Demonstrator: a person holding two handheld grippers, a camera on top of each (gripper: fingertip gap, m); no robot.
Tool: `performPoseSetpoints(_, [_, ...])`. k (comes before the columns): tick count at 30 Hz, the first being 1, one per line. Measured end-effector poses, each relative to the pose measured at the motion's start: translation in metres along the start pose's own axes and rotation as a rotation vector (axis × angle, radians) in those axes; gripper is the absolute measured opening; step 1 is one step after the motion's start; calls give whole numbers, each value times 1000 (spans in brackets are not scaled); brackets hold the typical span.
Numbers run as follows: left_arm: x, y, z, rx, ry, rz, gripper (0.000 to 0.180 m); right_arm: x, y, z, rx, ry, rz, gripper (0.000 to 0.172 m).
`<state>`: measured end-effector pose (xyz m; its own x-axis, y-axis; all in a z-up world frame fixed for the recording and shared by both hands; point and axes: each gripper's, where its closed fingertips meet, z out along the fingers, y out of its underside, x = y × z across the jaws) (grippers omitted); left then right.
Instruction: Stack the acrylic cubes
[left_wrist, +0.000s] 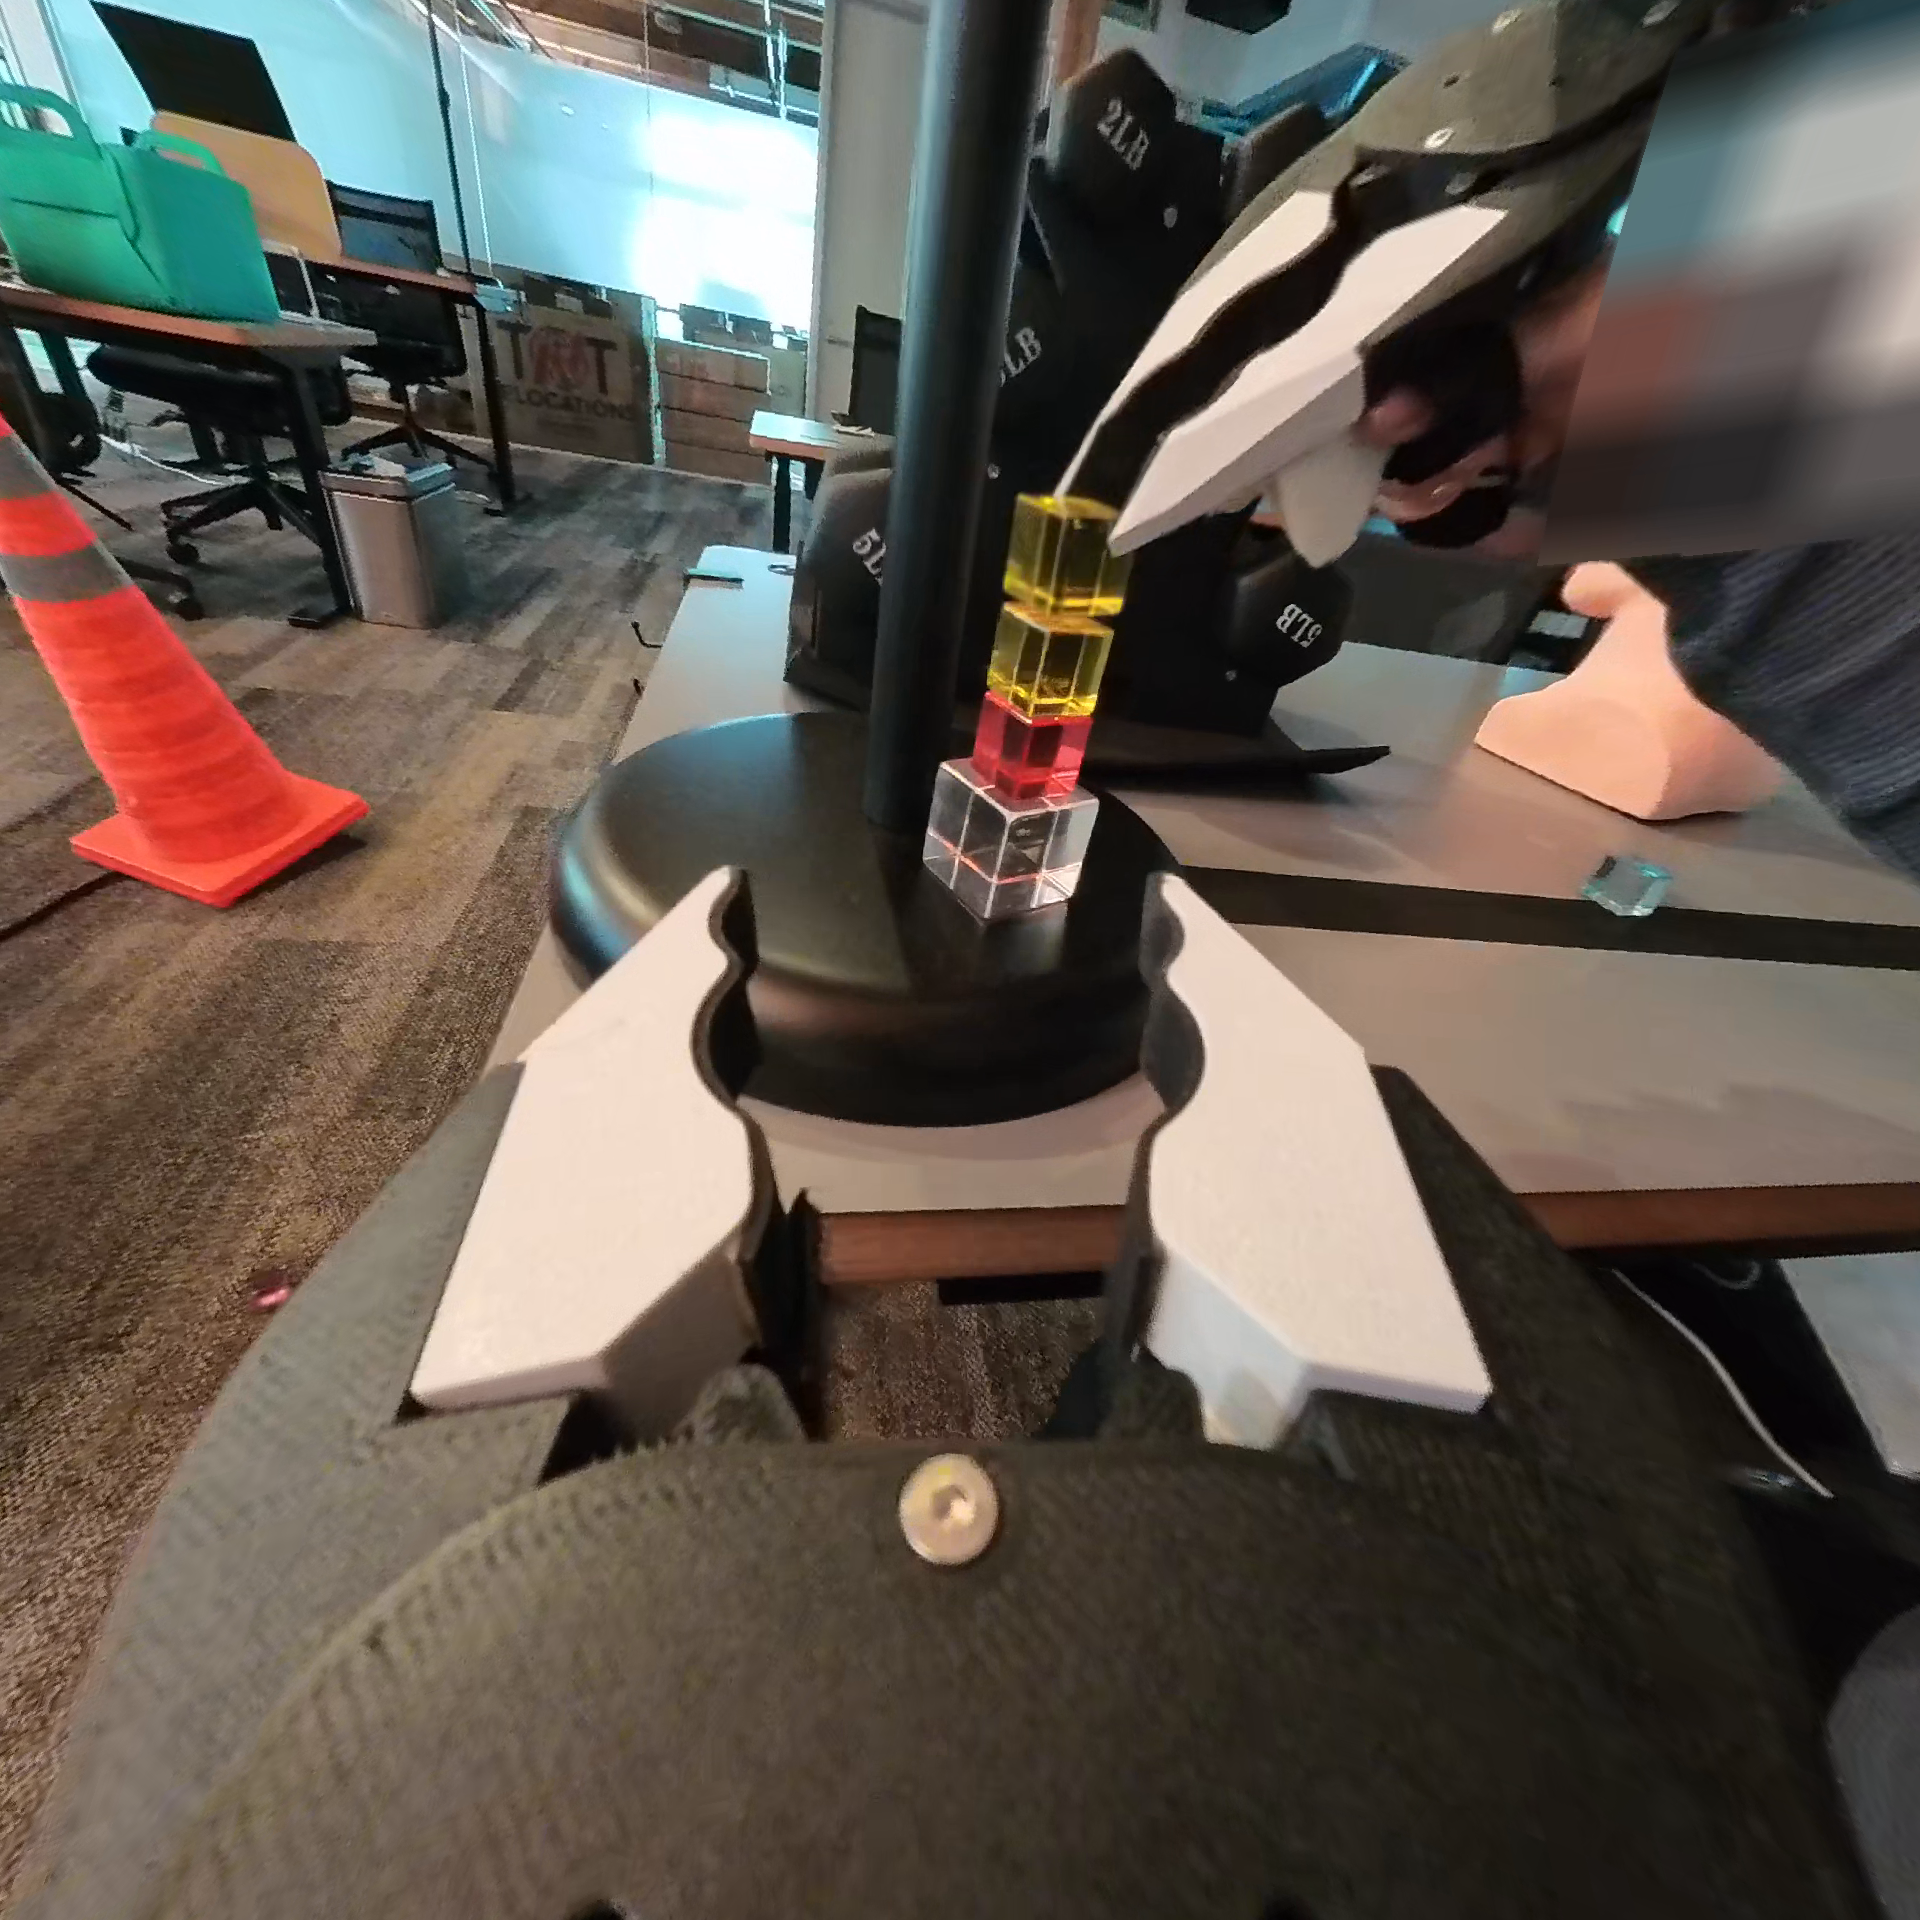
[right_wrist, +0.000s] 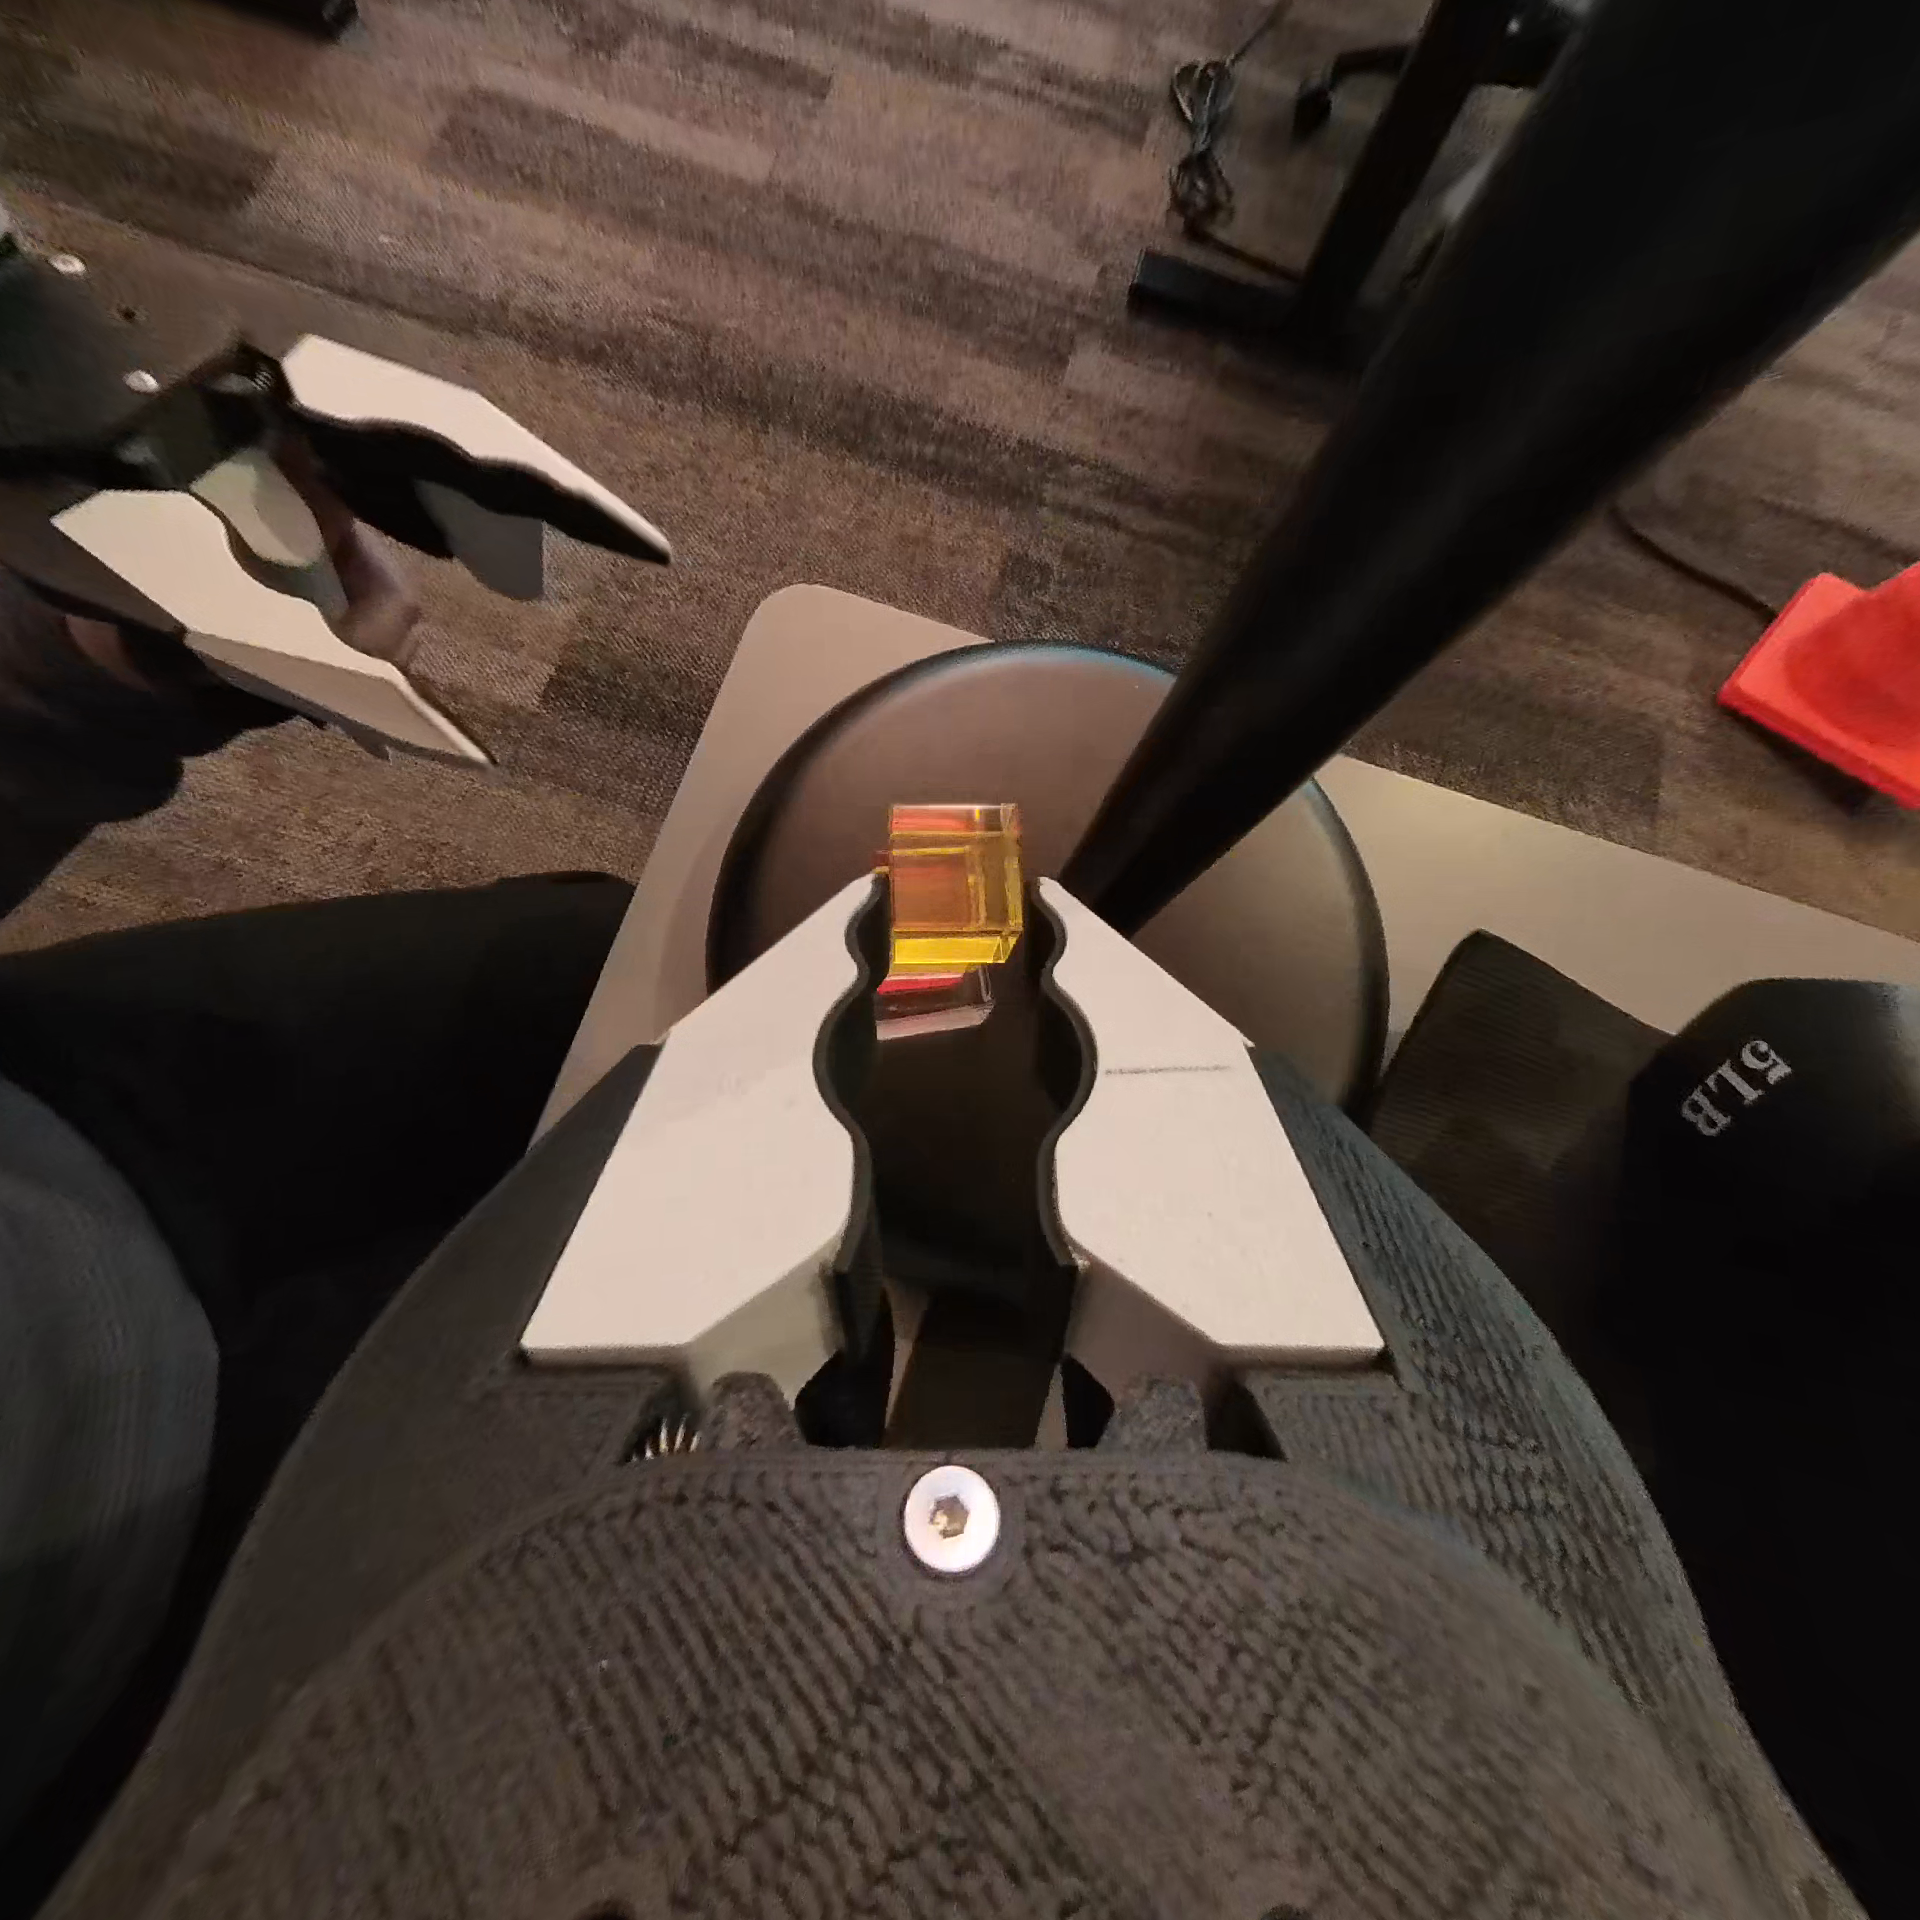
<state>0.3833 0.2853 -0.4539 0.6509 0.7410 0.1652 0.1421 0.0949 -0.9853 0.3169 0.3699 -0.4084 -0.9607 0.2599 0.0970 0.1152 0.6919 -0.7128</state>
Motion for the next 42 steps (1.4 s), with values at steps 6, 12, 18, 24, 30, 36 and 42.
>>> performPoseSetpoints(6, [-5,3,-1,1,-4,-22,74,4,2,0,27,-3,40,24])
performPoseSetpoints(12, [-8,5,-2,-1,-7,-22,74,7,39,-82,198,197,119,46])
performPoseSetpoints(18, [-10,16,2,-15,7,-62,75,17,217,-173,47,497,461,53])
performPoseSetpoints(24, [-6,19,6,-28,14,-54,75,-35,347,-187,-83,463,777,58])
performPoseSetpoints(30, [-2,18,7,-34,20,-49,75,-43,361,-179,-94,491,799,39])
performPoseSetpoints(36, [0,11,6,-17,24,-41,74,-26,301,-163,0,447,668,29])
performPoseSetpoints(42, [4,11,7,-14,40,-45,75,-3,91,-121,264,191,214,29])
